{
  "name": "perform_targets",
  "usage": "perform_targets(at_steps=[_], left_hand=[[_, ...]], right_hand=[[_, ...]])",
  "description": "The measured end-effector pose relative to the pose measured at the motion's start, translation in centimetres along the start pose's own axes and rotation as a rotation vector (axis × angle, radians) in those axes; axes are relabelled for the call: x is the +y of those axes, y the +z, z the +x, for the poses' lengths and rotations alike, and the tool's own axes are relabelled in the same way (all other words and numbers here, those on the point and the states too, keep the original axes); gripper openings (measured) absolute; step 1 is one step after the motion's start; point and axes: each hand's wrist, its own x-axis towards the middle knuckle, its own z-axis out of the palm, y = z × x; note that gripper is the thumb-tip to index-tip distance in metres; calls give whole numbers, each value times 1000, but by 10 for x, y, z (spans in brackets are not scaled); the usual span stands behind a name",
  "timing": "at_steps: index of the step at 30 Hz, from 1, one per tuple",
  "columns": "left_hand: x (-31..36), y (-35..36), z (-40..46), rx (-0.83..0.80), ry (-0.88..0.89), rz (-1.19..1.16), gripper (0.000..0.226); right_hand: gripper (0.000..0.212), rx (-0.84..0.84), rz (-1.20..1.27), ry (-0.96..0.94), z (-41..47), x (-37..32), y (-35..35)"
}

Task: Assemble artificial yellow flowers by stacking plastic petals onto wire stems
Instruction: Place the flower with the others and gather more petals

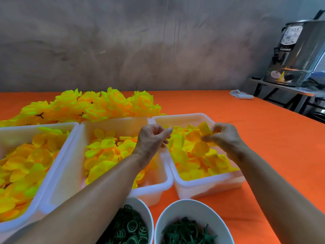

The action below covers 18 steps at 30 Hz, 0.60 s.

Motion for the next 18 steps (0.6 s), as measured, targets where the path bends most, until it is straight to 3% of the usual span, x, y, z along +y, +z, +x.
perform_targets(at_steps=[4,9,12,16,18], left_hand=[[-2,3,-4,-58,88,95,26],[-3,3,-4,-66,113,136,19],[-3,4,-2,-39,81,110,31],[-2,3,-3,-44,66,1,15],[-4,3,-3,-78,46,-45,19]], right_hand=[[10,6,259,-61,-6,-13,3],[16,-55,562,-52,-8,-26,14],[8,-127,634,-7,-13,-22,28],[6,-223,620,0,-20,-13,43],[7,-235,574,-25,-21,-14,46]])
